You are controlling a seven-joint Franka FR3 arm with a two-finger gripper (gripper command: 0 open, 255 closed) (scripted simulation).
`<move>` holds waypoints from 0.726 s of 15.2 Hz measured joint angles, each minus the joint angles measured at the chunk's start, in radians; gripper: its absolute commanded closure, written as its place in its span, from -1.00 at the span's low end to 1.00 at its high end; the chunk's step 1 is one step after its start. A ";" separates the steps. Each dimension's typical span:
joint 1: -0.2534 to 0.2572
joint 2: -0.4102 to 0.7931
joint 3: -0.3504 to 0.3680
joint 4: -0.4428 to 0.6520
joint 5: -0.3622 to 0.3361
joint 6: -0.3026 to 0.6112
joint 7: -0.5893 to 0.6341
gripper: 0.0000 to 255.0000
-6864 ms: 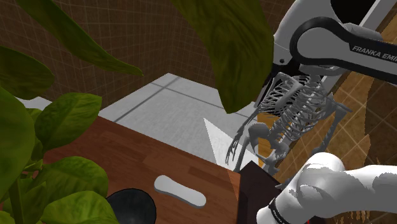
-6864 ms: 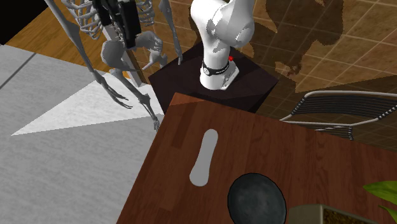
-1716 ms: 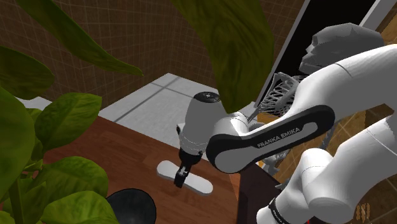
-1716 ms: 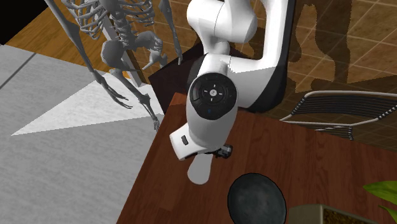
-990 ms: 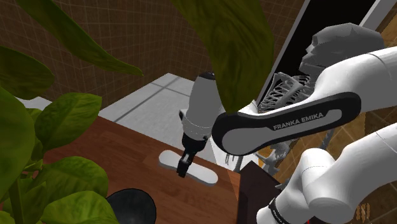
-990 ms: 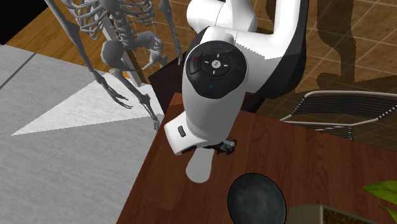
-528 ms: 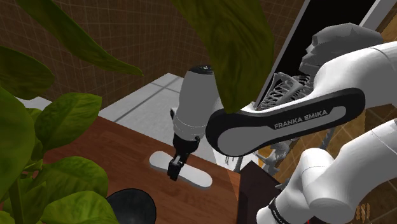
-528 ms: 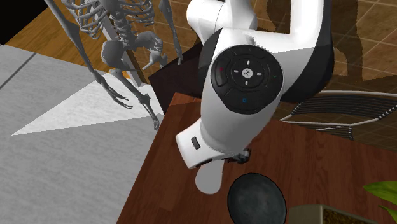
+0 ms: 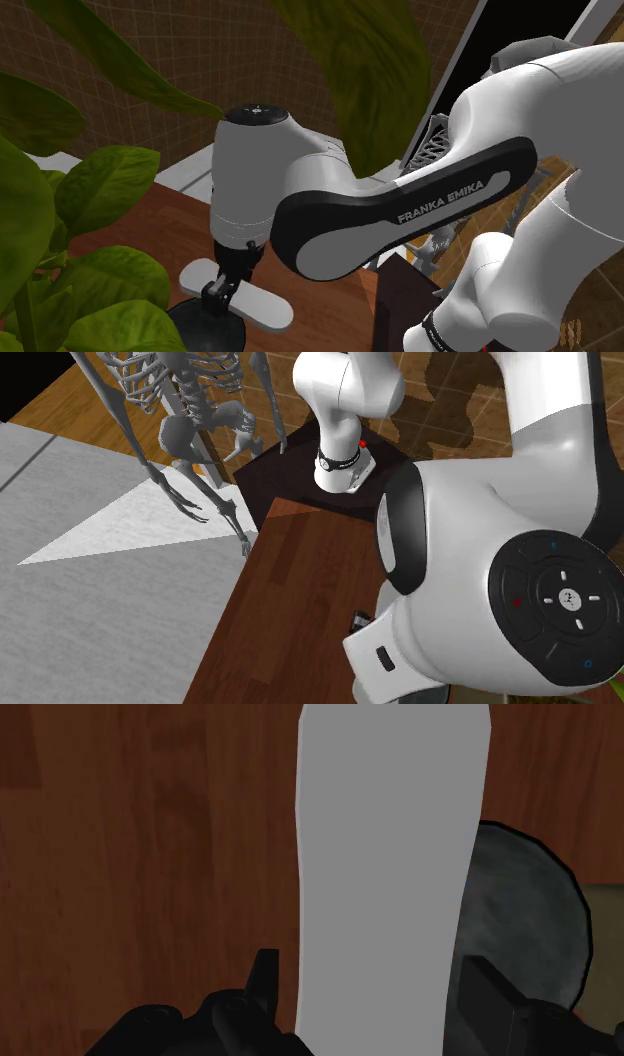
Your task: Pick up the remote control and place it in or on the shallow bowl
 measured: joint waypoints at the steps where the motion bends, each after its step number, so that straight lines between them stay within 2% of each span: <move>1: 0.007 0.033 0.010 0.036 -0.019 -0.006 0.028 1.00; 4: 0.039 0.143 0.035 0.169 -0.083 -0.044 0.115 1.00; 7: 0.056 0.195 0.040 0.194 -0.114 -0.024 0.153 1.00; 11: 0.060 0.221 0.037 0.172 -0.132 0.021 0.166 1.00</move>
